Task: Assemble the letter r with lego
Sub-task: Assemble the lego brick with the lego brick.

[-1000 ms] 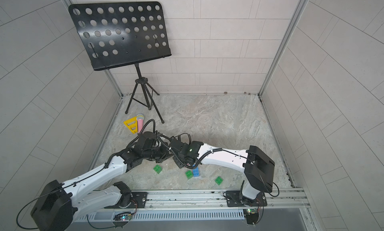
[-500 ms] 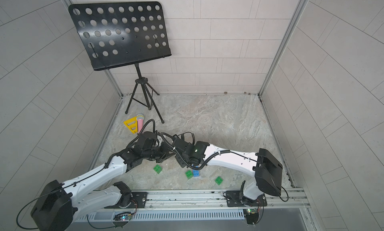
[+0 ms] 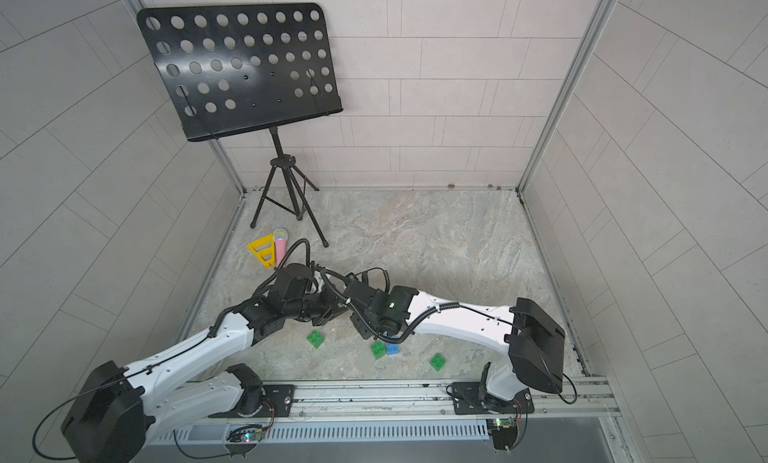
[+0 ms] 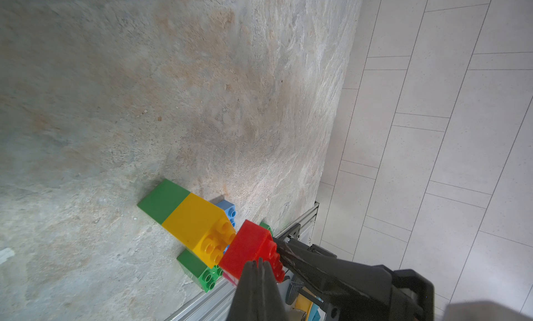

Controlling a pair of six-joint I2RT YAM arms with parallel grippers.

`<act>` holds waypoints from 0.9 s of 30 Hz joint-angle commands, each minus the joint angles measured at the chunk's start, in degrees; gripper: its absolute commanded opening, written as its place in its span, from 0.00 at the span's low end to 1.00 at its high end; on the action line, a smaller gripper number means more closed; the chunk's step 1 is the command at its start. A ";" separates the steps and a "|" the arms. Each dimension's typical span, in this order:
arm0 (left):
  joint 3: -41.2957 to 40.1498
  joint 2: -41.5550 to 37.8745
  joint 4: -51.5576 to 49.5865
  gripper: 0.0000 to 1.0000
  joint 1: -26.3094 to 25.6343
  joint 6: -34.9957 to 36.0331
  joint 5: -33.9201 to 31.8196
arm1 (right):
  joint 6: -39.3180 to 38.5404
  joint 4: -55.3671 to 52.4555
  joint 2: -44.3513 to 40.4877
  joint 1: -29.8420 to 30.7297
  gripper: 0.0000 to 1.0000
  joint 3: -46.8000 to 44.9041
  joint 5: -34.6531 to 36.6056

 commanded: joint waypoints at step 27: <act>-2.06 -0.11 3.68 0.00 -0.29 -1.92 2.20 | 1.53 -0.37 4.79 0.81 0.00 0.40 -0.23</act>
